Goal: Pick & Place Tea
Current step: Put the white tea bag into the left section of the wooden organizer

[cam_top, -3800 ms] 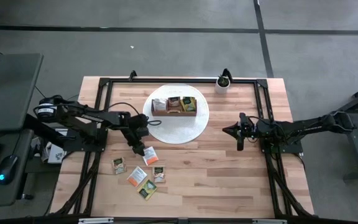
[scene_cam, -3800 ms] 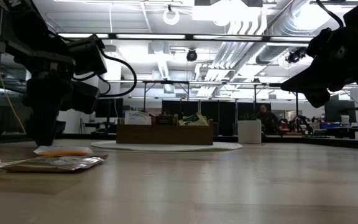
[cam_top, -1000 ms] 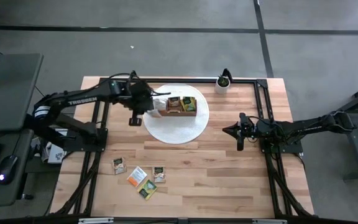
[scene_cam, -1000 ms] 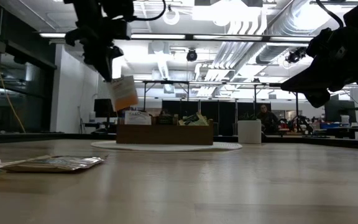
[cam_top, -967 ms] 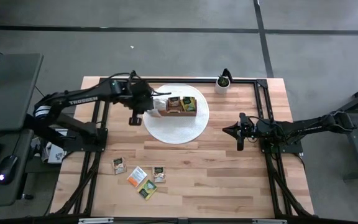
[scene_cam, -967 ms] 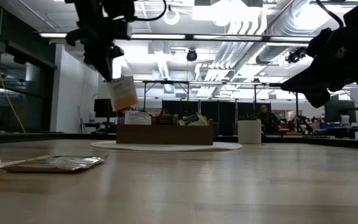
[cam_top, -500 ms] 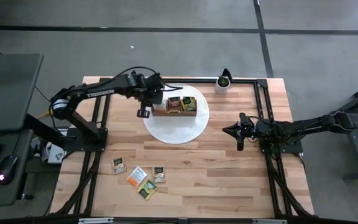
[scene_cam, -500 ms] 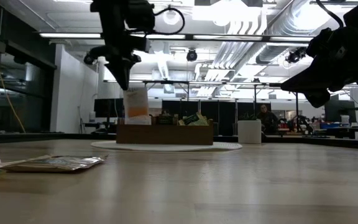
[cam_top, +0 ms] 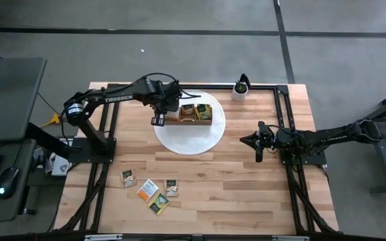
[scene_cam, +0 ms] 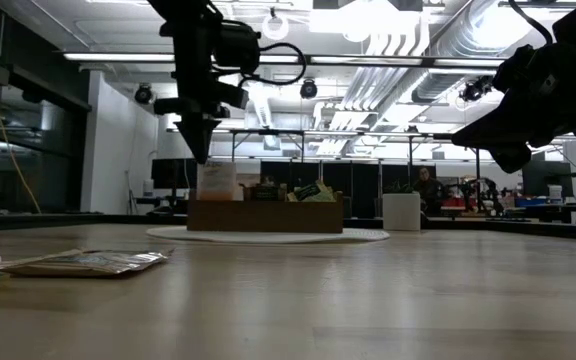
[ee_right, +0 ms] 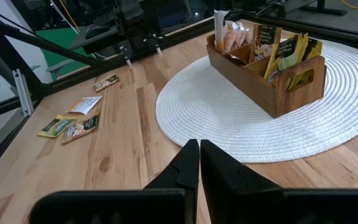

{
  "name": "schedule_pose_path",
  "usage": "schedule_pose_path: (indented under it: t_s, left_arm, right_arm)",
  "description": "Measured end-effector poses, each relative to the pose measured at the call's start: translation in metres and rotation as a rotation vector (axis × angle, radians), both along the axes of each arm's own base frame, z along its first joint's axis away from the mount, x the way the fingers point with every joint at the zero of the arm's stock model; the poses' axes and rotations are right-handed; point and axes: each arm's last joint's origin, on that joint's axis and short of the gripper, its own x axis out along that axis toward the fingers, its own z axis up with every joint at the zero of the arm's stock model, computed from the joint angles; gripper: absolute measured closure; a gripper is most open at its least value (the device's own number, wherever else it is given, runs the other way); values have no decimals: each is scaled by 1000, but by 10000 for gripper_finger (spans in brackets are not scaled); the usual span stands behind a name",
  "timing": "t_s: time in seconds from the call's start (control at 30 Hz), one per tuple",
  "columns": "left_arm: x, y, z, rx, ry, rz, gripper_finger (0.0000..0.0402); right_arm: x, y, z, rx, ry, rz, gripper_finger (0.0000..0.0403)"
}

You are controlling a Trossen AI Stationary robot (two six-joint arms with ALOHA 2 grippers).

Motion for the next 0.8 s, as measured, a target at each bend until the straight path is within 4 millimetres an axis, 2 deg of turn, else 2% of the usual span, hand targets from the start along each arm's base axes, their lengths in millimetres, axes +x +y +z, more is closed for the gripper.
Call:
schedule_pose_path:
  t_s: [0.5,0.8]
  left_arm:
    - [11,8,-23,-20,44,37,401]
    - [12,9,-24,17,52,45,401]
  right_arm:
    - [0,0,0,0,0,0,391]
    - [0,0,0,0,0,0,391]
